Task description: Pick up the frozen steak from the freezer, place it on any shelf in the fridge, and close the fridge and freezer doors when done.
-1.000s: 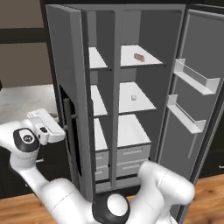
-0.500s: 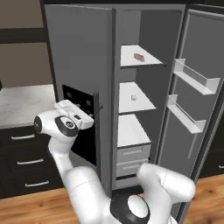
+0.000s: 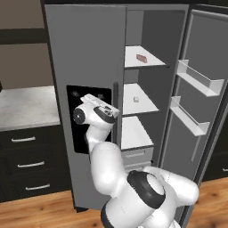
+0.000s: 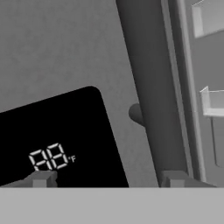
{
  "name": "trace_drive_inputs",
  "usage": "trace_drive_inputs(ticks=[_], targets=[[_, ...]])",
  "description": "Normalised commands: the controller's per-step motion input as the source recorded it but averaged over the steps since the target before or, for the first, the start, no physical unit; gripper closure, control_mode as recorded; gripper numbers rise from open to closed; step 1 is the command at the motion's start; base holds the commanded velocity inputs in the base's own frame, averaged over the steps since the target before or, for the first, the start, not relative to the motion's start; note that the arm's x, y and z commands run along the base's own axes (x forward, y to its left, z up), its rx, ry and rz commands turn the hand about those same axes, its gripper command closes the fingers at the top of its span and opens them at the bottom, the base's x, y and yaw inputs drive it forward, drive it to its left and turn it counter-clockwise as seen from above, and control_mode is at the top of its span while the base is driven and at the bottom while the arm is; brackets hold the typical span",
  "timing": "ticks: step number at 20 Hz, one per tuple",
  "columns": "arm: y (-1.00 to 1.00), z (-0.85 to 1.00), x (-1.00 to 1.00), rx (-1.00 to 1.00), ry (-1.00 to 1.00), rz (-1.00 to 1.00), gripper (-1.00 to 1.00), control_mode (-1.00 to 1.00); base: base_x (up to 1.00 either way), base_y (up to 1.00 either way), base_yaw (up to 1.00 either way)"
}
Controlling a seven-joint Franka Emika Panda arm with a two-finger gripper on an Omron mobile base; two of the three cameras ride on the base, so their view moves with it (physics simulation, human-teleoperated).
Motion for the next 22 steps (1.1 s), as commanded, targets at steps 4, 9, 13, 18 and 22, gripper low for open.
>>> trace_drive_inputs(ticks=[4,9,13,18,22], targets=[[-0.44,0.01,0.90,0.02,0.00,0.09,-1.00,-1.00,0.00,0.00,0.00],[-0.04,0.00,0.68,0.00,0.03,0.00,-1.00,-1.00,0.00,0.00,0.00],[0.00,0.00,0.46,0.00,0.03,0.00,-1.00,-1.00,0.00,0.00,0.00],[0.00,0.00,0.54,0.00,0.03,0.00,-1.00,-1.00,0.00,0.00,0.00],[0.00,0.02,0.44,0.00,0.06,0.00,-1.00,-1.00,0.00,0.00,0.00]])
